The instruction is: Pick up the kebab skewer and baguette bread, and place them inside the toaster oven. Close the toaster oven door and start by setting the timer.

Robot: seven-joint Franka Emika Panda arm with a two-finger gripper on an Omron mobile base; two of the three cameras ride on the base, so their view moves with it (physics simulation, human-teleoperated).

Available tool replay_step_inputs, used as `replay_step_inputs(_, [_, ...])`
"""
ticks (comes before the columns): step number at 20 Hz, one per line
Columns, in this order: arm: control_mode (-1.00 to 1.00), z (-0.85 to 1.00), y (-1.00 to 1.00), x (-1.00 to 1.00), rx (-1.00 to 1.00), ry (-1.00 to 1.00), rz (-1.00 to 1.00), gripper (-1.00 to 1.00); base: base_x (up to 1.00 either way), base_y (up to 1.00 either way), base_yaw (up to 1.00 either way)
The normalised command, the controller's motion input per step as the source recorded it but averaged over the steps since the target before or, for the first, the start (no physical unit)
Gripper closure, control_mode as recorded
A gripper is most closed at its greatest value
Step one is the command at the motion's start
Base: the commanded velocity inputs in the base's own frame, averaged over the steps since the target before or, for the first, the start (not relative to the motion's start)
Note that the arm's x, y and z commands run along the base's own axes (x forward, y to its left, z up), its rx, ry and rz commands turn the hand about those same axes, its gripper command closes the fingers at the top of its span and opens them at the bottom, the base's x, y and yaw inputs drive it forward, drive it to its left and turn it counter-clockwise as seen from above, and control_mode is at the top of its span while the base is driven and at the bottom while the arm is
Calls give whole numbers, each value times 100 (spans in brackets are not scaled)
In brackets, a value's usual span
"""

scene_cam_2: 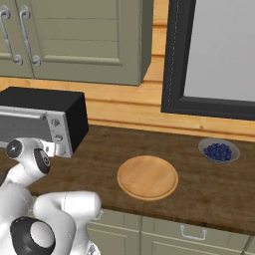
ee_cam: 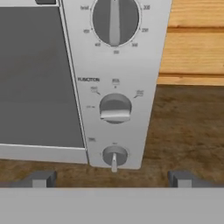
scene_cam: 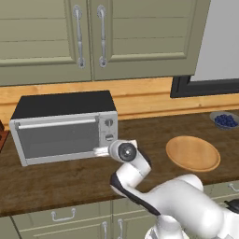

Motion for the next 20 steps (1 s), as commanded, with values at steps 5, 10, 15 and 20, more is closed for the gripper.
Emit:
replay_step_inputs(5, [-100,-42,0,22,0,0,0,-100,0,0,0])
replay_step_inputs(10, [-100,-44,0,27,0,0,0,-100,0,0,0])
replay_step_inputs(15, [-100,-25,0,21,0,0,0,-100,0,0,0])
replay_step_inputs(20, [-100,-21,-3,15,0,0,0,-100,0,0,0])
